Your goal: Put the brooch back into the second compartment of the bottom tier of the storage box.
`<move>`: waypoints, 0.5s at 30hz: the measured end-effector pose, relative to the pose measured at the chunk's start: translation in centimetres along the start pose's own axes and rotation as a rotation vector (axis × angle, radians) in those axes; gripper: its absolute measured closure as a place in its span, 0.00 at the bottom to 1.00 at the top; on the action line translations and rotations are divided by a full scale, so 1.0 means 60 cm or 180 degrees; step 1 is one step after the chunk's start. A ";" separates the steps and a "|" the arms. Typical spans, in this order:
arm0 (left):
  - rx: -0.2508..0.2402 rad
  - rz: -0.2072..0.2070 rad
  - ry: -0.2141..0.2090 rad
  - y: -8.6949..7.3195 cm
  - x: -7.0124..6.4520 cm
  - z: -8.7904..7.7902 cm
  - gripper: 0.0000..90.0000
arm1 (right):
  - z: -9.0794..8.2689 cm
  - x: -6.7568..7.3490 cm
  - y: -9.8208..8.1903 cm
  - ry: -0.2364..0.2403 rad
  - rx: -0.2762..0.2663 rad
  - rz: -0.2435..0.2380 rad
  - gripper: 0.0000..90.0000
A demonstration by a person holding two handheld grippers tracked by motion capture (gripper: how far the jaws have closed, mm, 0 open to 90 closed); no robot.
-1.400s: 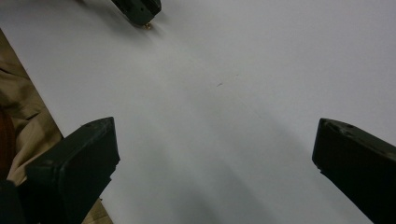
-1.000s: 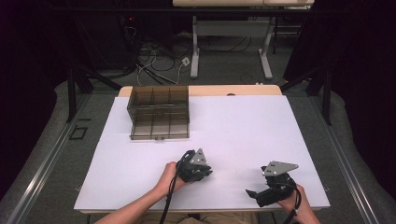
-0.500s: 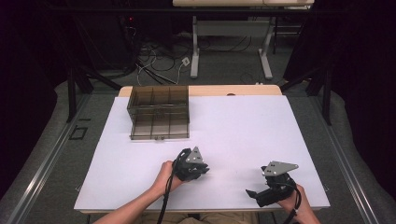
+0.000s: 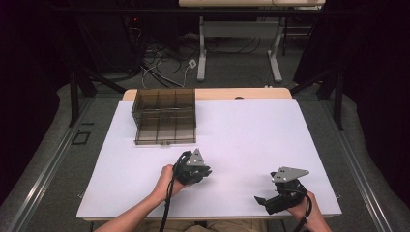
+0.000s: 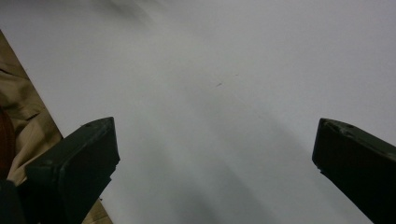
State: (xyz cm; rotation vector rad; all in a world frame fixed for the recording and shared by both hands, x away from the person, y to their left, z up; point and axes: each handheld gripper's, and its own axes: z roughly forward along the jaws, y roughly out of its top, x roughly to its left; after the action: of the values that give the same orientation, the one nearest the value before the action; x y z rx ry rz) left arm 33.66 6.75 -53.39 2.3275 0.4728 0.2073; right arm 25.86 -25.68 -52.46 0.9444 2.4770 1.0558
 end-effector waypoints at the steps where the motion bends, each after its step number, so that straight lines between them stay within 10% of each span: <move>1: 0.0028 0.0019 0.0000 0.000 0.001 -0.002 0.91 | 0.000 0.000 0.000 0.0005 -0.0002 -0.0008 0.00; 15: -0.0058 -0.0084 0.0113 -0.006 0.012 -0.011 0.90 | 0.000 0.000 0.000 0.0003 0.0000 0.0002 0.00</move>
State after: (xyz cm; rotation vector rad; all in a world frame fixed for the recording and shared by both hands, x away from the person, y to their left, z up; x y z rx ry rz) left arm 34.01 7.72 -53.17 2.3017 0.5167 0.2397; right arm 25.87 -25.68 -52.46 0.9448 2.4775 1.0566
